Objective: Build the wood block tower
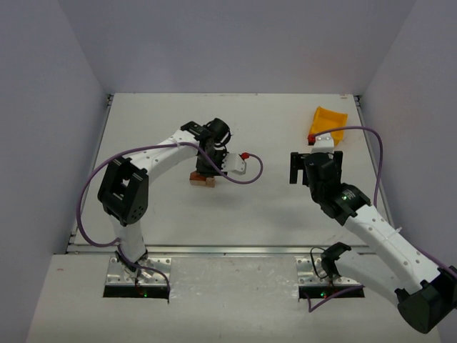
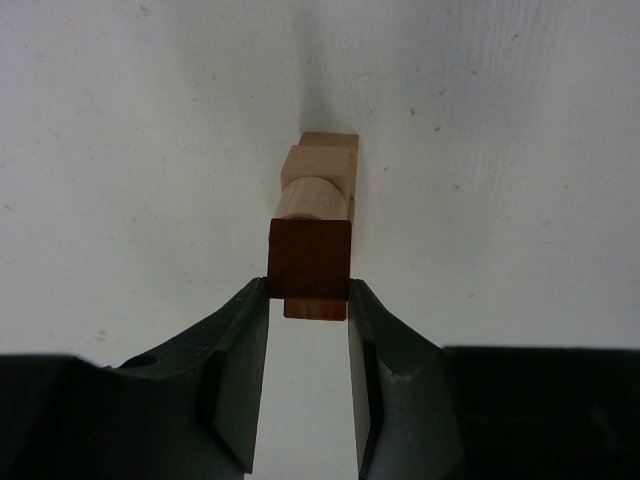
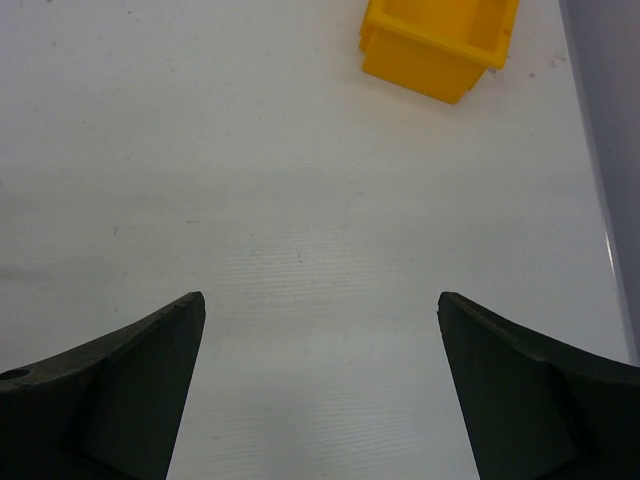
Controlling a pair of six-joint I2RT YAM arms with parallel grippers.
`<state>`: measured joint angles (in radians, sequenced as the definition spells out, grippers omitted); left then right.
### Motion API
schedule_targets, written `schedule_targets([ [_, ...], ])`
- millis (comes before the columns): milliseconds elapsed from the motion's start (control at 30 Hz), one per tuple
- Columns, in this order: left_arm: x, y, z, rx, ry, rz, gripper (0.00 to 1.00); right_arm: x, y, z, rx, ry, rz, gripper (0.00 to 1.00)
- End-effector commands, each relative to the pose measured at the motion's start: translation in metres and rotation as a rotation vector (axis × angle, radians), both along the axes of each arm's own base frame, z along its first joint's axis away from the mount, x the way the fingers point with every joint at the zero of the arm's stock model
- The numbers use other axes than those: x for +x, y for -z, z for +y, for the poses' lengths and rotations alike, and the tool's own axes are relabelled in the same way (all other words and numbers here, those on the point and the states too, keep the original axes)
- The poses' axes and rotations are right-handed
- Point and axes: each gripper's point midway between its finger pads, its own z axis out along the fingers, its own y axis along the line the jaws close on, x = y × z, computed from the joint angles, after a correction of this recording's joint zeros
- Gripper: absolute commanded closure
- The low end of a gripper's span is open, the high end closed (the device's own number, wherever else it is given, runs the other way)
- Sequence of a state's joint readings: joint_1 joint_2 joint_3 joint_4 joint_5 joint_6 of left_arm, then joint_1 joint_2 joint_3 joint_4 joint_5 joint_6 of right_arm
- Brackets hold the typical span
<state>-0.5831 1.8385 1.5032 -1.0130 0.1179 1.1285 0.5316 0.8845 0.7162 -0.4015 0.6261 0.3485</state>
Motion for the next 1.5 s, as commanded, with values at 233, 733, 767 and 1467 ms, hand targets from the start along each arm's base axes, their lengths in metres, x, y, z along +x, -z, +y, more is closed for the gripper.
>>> schedule_targets([
  [233, 0.004, 0.001, -0.007, -0.015, 0.004, -0.016, 1.00, 0.006, -0.003, 0.001, 0.009, 0.033, 0.013, 0.01],
  [733, 0.007, -0.003, -0.010, -0.027, -0.004, -0.029, 0.99, 0.000, -0.017, 0.008, 0.077, -0.040, -0.075, 0.01],
  [767, 0.008, -0.004, -0.010, -0.026, -0.005, -0.033, 0.99, 0.000, -0.017, 0.008, 0.077, -0.039, -0.076, 0.01],
  [1467, 0.005, -0.006, -0.007, -0.019, -0.003, -0.032, 0.69, -0.001, -0.018, 0.008, 0.082, -0.041, -0.081, 0.01],
])
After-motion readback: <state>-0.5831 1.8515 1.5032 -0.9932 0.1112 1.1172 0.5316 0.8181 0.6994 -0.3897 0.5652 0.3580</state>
